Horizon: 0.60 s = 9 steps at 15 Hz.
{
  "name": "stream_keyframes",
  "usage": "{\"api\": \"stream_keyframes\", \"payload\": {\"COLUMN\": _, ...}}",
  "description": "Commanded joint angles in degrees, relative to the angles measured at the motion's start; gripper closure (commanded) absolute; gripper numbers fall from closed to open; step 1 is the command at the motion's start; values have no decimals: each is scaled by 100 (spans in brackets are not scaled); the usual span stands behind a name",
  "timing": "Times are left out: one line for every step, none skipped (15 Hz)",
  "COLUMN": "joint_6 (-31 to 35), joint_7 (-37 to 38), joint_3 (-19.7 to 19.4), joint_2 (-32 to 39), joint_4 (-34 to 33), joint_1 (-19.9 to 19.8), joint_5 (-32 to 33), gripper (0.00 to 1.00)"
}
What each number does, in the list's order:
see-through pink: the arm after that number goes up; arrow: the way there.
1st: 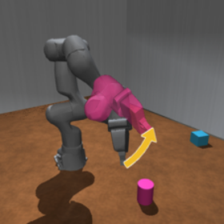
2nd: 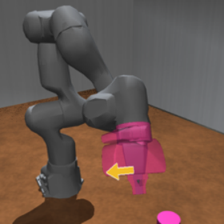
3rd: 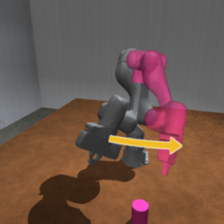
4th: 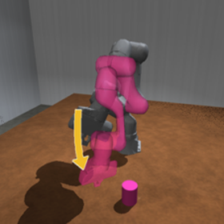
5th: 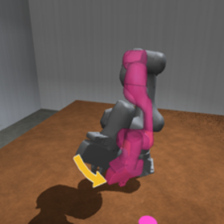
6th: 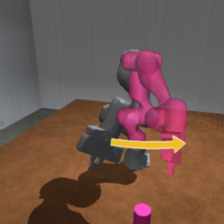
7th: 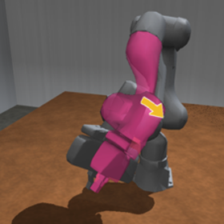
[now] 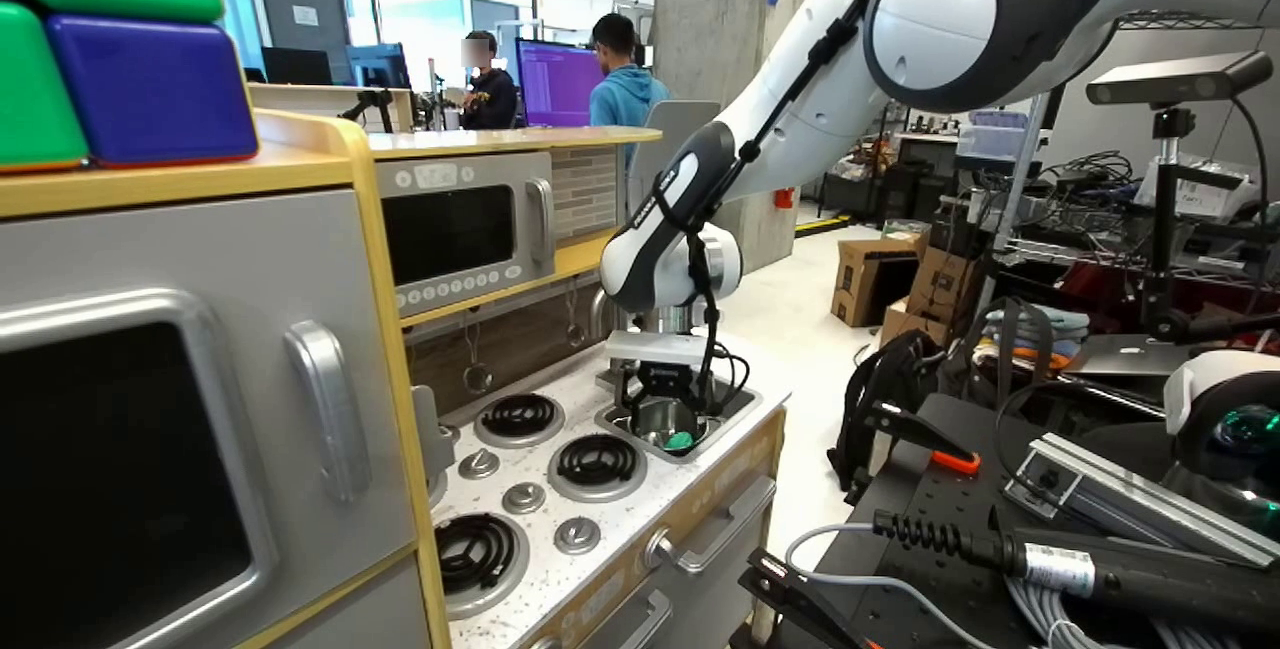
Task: Pick up the green toy from the stove and put it in the pot in the sink.
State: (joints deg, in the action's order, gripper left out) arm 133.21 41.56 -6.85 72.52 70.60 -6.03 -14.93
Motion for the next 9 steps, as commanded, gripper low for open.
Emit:
{"api": "stream_keyframes", "payload": {"joint_6": 1019, "joint_7": -738, "joint_3": 273, "joint_2": -1083, "joint_4": 1333, "joint_1": 63, "joint_5": -79, "gripper": 0}}
{"api": "stream_keyframes", "payload": {"joint_6": 1406, "joint_7": -916, "joint_3": 342, "joint_2": -1290, "joint_4": 1576, "joint_1": 73, "joint_5": -89, "gripper": 0}}
{"api": "stream_keyframes", "payload": {"joint_6": 1826, "joint_7": -1210, "joint_3": 440, "joint_2": -1591, "joint_4": 1915, "joint_1": 85, "joint_5": -160, "gripper": 0}}
{"api": "stream_keyframes", "payload": {"joint_6": 2122, "joint_7": -1448, "joint_3": 537, "joint_2": -1770, "joint_4": 2155, "joint_1": 50, "joint_5": -202, "gripper": 0}}
{"api": "stream_keyframes", "payload": {"joint_6": 2219, "joint_7": -1698, "joint_3": 656, "joint_2": -1983, "joint_4": 2402, "joint_1": -7, "joint_5": -242, "gripper": 0}}
{"api": "stream_keyframes", "payload": {"joint_6": 2051, "joint_7": -1877, "joint_3": 730, "joint_2": -2225, "joint_4": 2657, "joint_1": -39, "joint_5": -242, "gripper": 0}}
{"api": "stream_keyframes", "payload": {"joint_6": 1861, "joint_7": -1519, "joint_3": 479, "joint_2": -1623, "joint_4": 1857, "joint_1": 136, "joint_5": -177, "gripper": 0}}
{"api": "stream_keyframes", "payload": {"joint_6": 1854, "joint_7": -1552, "joint_3": 489, "joint_2": -1747, "joint_4": 1988, "joint_1": 151, "joint_5": -177, "gripper": 0}}
{"api": "stream_keyframes", "payload": {"joint_6": 1853, "joint_7": -1549, "joint_3": 481, "joint_2": -1752, "joint_4": 1981, "joint_1": 156, "joint_5": -174, "gripper": 0}}
